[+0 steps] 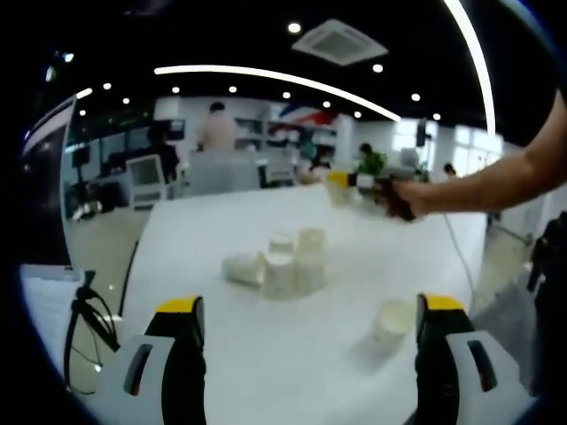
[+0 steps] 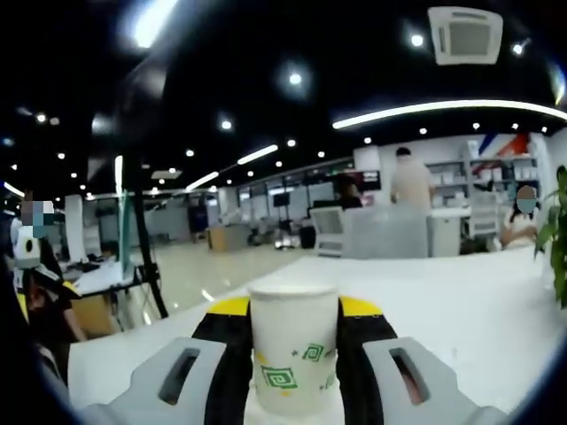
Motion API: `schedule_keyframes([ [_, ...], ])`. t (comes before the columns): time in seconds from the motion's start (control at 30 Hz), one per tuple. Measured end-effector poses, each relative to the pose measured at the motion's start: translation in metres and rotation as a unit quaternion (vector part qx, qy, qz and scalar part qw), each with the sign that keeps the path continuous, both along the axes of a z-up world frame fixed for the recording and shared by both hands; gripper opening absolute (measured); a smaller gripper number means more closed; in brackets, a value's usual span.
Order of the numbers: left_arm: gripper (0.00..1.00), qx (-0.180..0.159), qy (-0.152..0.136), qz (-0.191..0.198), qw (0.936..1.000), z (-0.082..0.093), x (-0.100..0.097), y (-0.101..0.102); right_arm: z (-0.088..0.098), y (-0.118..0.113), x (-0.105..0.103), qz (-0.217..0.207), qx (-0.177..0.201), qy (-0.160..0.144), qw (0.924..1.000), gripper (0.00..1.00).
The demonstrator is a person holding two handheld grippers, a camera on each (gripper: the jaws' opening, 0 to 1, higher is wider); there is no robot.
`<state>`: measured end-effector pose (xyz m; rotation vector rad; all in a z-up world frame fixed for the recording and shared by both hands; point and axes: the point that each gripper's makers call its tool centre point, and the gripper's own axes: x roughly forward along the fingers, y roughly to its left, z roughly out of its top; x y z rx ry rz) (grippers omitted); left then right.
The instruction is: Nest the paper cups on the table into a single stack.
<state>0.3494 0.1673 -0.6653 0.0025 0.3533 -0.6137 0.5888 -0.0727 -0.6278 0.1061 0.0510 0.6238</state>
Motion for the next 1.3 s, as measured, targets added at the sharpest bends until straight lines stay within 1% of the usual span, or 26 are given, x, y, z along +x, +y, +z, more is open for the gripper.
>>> schedule_keyframes([
  [0.3,0.99,0.002,0.002,0.000,1.0000,-0.001,-0.002,-0.001,0.004,0.007,-0.009,0.008,0.006,-0.009,0.9999,0.33],
  [0.4,0.99,-0.002,0.002,0.004,1.0000,-0.001,-0.003,-0.001,0.005,0.009,-0.015,0.008,0.007,-0.010,0.9999,0.33],
  [0.47,0.99,-0.002,-0.001,0.000,1.0000,0.000,-0.006,-0.003,0.007,0.010,-0.018,0.008,0.008,-0.014,0.9998,0.33],
  [0.57,0.99,0.003,0.001,-0.008,1.0000,-0.003,-0.009,-0.006,0.009,0.012,-0.027,0.007,0.014,-0.014,0.9998,0.33],
  [0.7,0.99,-0.001,-0.003,-0.011,0.9999,0.003,-0.014,-0.007,0.014,0.016,-0.039,0.013,0.019,-0.017,0.9996,0.33],
  [0.87,0.99,0.001,-0.004,-0.010,0.9999,0.003,-0.019,-0.006,0.019,0.021,-0.053,0.016,0.029,-0.022,0.9992,0.33],
  [1.0,0.99,0.001,-0.006,-0.013,0.9999,0.004,-0.026,-0.010,0.023,0.024,-0.062,0.021,0.033,-0.025,0.9989,0.33],
  [1.1,0.99,0.003,-0.006,-0.017,0.9998,0.002,-0.029,-0.011,0.027,0.025,-0.069,0.022,0.045,-0.026,0.9984,0.34],
  [1.23,0.99,0.000,-0.006,-0.018,0.9998,0.002,-0.034,-0.015,0.029,0.028,-0.078,0.024,0.045,-0.027,0.9984,0.34],
  [1.3,0.99,0.005,-0.008,-0.026,0.9996,0.001,-0.036,-0.019,0.030,0.030,-0.082,0.026,0.044,-0.029,0.9983,0.34],
])
